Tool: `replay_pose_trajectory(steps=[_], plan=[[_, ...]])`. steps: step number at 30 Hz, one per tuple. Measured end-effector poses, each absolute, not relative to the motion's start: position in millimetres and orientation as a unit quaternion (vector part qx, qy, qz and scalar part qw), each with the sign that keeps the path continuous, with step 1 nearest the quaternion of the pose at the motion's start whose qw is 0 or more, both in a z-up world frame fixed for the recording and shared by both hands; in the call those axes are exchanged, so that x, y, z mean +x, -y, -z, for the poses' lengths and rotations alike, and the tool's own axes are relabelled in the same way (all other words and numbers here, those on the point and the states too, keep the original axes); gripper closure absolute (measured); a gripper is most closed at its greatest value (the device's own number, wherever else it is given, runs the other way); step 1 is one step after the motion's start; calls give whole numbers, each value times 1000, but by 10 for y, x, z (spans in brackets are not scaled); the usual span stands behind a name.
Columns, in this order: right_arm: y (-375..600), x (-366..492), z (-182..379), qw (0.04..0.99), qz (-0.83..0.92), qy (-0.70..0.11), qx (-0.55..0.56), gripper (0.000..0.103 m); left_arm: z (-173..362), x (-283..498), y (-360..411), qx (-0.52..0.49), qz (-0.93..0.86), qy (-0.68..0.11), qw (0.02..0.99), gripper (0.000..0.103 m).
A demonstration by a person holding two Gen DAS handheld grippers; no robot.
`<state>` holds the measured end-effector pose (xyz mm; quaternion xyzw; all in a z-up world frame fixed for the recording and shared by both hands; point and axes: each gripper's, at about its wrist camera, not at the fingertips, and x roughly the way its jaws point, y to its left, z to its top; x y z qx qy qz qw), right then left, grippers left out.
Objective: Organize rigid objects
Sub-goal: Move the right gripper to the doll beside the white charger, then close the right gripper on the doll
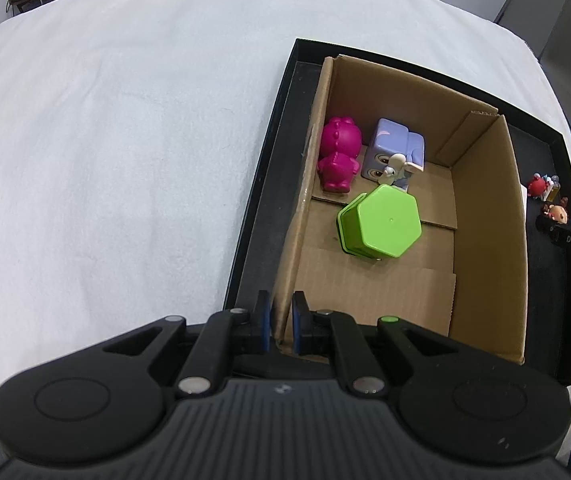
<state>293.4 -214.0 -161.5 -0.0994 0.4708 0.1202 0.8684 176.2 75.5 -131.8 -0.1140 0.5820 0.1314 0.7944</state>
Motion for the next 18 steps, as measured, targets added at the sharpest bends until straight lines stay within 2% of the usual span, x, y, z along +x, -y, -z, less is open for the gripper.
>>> replay_pose_trajectory(steps=[2,12,13,15,18], plan=[[2135,2944,1639,867,-121,-473,-103,45,1312,1758,-764,-117,-130,-581,795,93],[2107,2934,1695,868,-121,-468,-114,46,1328,1753,-771,-112,-129,-582,795,94],[2120,2931,1693,868,-123,-469,-109,47,1333,1751,-769,-112,-129,-582,795,94],[2146,2924,1686,866,-129,-474,-94,58,1344,1757,-764,-110,-129,-583,795,94],[2122,2900,1658,865,-129,-475,-101,60,1356,1759,-759,-110,-130,-583,795,93]])
